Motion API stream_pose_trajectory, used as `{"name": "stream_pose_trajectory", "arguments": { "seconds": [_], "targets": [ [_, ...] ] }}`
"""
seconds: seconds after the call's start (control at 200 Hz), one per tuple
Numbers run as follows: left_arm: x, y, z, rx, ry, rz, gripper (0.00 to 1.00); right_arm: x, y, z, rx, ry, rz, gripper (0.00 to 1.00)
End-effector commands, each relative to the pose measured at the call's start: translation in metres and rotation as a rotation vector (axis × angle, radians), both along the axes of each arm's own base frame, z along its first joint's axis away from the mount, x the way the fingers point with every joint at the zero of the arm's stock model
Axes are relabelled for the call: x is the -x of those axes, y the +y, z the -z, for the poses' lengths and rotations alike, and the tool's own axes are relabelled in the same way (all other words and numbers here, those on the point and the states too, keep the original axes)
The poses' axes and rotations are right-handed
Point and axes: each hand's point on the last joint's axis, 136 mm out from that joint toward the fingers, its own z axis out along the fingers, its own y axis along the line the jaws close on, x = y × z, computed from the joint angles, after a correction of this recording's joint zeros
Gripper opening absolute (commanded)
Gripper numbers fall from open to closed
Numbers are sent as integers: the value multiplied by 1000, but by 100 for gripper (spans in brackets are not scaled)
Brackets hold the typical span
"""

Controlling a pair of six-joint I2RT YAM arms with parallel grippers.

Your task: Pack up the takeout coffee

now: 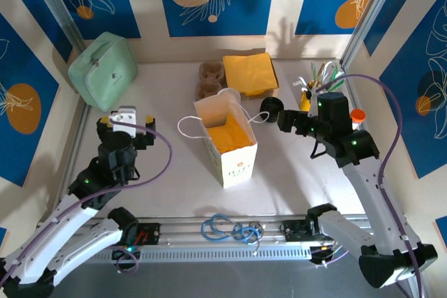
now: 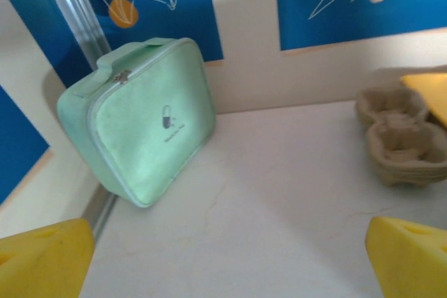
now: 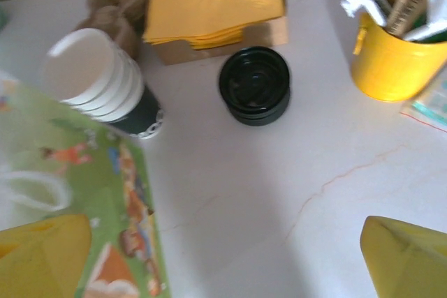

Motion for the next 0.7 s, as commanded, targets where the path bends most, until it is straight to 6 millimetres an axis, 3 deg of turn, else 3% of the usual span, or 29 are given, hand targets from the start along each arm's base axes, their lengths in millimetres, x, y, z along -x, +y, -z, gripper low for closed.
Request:
{"name": "stream_pose_trajectory", "arguments": {
  "seconds": [0.0, 0.24, 0.485, 0.695],
  "targets": [
    [-11, 14, 2, -64, -43, -86, 99, -19, -23, -6, 3, -116, 108, 99],
    [-36, 33, 56, -62, 27, -154, 99, -35, -67, 36, 34, -167, 281, 99],
    [-41, 70, 113, -17, 90, -286, 99, -45, -84, 82, 30, -201, 339, 99],
    [-44, 75, 143, -28, 115, -259, 99, -59, -77, 114, 57, -243, 269, 99]
  ]
}}
